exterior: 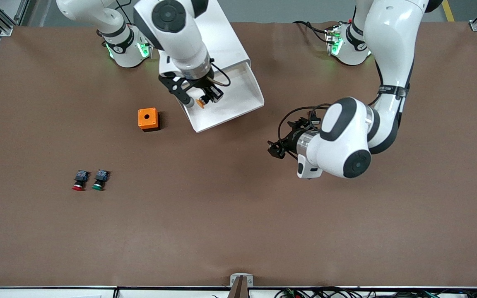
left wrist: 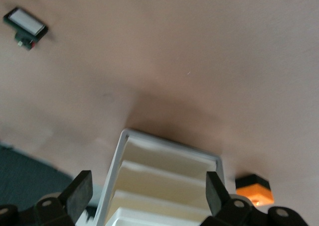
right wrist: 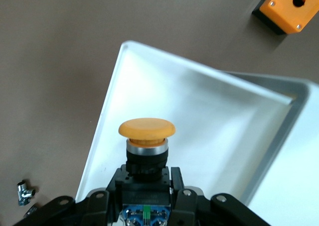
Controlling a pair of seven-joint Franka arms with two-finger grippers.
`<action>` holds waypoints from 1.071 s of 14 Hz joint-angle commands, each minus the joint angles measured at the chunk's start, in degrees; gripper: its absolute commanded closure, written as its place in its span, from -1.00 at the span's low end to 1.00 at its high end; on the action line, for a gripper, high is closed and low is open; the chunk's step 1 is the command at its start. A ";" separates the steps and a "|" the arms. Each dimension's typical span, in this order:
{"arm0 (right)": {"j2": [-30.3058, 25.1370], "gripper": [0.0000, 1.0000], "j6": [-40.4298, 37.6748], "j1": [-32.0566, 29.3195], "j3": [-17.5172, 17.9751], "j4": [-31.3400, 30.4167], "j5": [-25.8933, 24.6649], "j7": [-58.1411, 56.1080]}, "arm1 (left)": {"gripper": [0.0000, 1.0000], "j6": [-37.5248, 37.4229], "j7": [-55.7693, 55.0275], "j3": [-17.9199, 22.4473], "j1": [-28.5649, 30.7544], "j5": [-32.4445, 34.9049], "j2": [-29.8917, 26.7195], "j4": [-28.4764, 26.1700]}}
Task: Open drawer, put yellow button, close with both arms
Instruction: 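Carry the yellow button with the right gripper into the open drawer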
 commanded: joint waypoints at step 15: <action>4.42 -1.00 1.79 7.56 -0.78 2.33 -1.78 10.56 | -1.00 18.62 -2.40 0.10 -13.93 15.24 -11.56 -15.34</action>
